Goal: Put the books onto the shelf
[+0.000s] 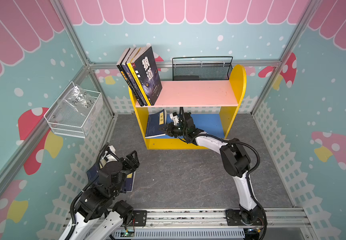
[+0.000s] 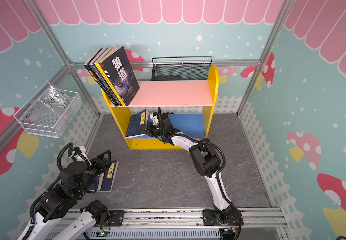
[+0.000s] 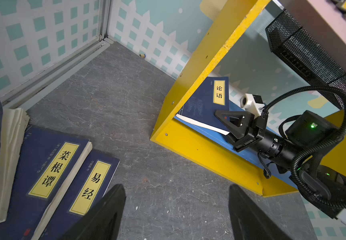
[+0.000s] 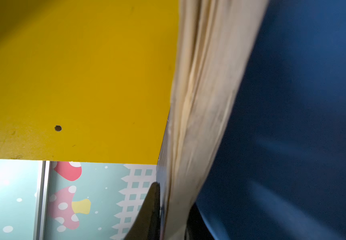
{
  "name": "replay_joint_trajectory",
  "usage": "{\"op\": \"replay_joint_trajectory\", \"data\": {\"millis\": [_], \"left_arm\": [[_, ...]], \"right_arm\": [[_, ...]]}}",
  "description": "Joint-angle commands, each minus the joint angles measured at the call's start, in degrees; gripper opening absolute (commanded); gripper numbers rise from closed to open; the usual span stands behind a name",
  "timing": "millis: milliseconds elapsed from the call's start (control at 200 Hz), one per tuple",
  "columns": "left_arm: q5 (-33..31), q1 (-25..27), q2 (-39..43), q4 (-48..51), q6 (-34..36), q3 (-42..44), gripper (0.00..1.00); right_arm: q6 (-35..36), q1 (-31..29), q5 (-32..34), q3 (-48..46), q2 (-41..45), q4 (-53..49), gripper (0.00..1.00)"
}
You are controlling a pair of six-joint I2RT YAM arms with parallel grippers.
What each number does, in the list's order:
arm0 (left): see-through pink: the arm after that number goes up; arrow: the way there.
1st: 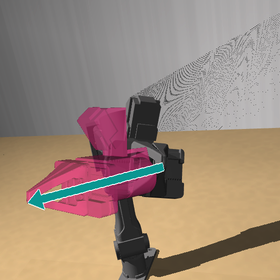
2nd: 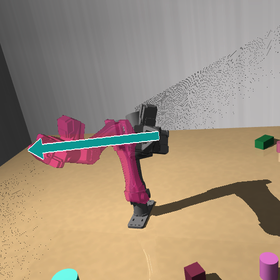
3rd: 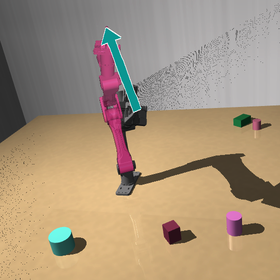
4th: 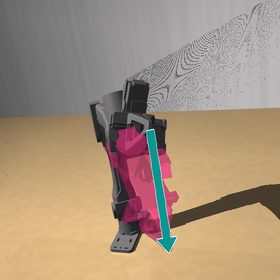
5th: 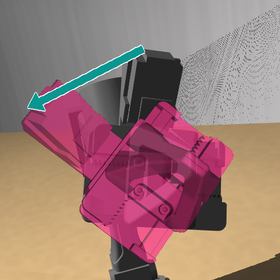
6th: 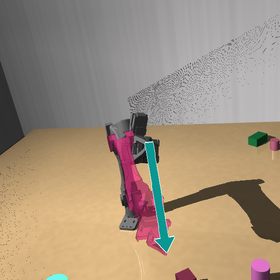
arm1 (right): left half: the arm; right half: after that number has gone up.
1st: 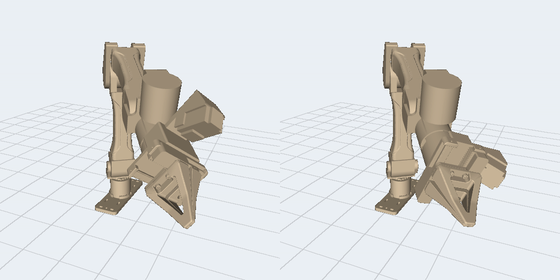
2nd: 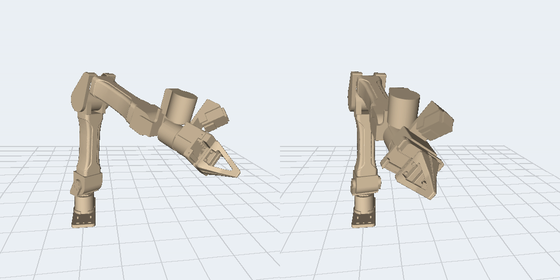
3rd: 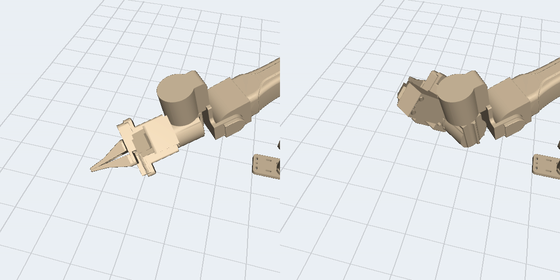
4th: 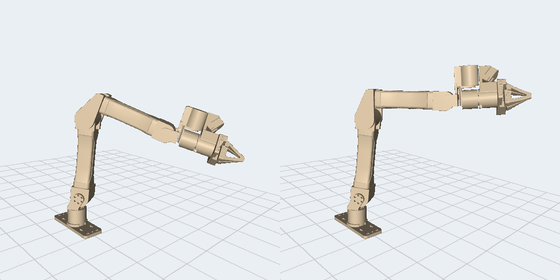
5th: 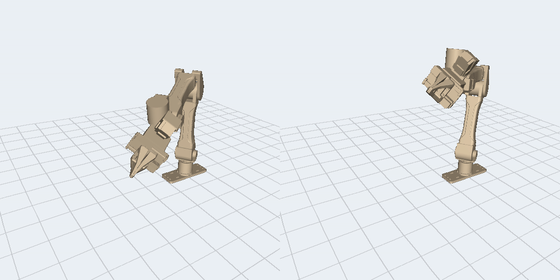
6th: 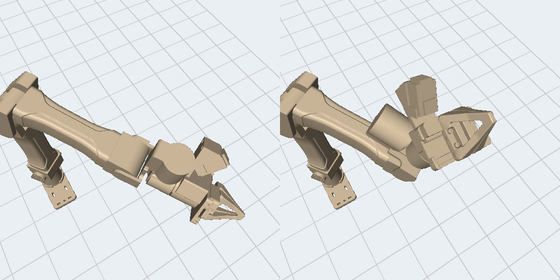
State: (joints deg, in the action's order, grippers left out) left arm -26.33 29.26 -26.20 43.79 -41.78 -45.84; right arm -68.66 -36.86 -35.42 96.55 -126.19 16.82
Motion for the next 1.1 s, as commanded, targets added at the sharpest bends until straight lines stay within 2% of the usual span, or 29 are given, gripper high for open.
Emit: {"op": "replay_joint_trajectory", "data": {"millis": [0,240,320,415,1091], "left_arm": [[0.2,-0.36,0.09,-0.59,-0.47,0.58,0.8],[0.9,-0.35,-0.14,-0.87,-0.75,0.67,0.8],[0.91,-0.36,-0.04,-0.9,-0.84,0.76,0.8],[0.88,-0.35,0.26,-0.81,-0.79,0.92,0.8],[1.1,-0.42,0.01,-0.73,-1.0,0.93,0.8]], "right_arm": [[3.48,-1.44,2.0,1.84,0.31,-3.19,0.26],[7.83,-1.81,4.52,5.04,-0.18,-9.23,0.3],[7.93,-1.81,4.51,5.55,-0.54,-9.2,0.22],[7.93,-1.81,4.67,5.99,-0.83,-9.25,0.18],[7.84,-1.73,5.01,7.77,-2.09,-9.18,0.17]]}}
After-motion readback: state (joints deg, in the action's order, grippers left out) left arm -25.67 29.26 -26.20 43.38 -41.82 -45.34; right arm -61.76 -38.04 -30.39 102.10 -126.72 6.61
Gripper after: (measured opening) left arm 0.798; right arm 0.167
